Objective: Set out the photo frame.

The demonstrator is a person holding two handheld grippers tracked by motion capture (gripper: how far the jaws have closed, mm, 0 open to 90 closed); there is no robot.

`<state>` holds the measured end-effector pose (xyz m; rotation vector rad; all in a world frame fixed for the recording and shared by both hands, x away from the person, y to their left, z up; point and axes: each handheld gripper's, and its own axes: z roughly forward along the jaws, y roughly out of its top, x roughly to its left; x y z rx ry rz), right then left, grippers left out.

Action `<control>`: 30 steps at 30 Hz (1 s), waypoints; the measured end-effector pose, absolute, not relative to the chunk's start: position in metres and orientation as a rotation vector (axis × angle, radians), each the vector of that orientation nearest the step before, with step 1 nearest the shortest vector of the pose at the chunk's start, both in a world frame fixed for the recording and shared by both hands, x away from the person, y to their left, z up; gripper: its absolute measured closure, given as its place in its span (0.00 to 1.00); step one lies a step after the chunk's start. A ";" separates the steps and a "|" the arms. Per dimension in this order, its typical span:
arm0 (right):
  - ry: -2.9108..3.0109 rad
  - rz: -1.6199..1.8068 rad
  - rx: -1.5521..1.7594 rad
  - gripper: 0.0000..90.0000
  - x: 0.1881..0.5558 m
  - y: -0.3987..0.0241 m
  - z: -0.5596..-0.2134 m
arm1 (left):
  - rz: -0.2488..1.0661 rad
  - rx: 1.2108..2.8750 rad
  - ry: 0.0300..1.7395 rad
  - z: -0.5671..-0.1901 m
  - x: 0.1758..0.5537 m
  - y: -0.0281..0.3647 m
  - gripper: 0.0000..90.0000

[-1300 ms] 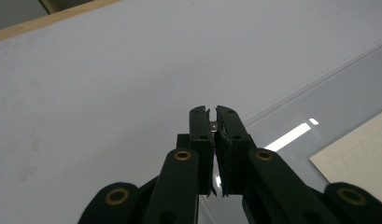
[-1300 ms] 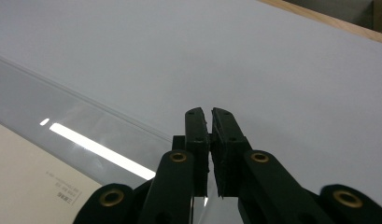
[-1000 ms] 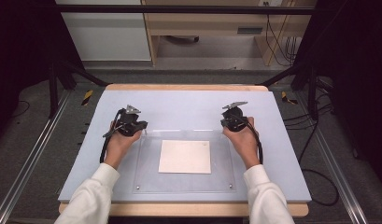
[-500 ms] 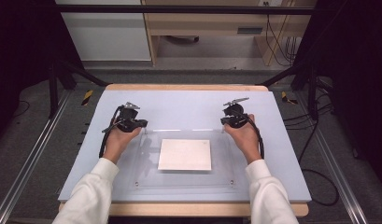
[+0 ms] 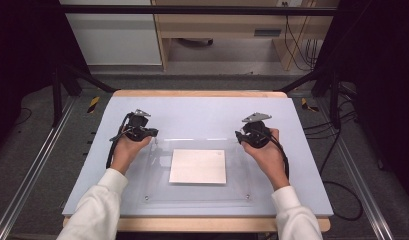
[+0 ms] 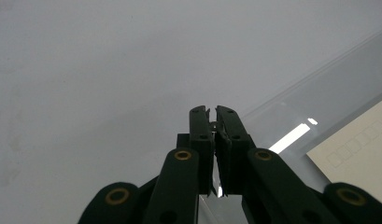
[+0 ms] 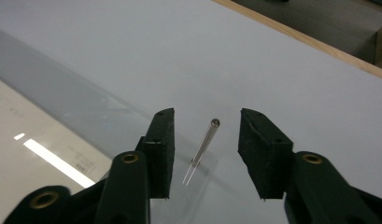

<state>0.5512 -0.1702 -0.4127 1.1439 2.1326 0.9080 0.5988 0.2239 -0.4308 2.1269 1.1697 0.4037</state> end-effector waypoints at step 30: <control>2.117 1.047 0.906 0.10 0.405 -0.199 -0.443 | 0.372 2.142 1.192 -0.430 0.604 0.223 0.94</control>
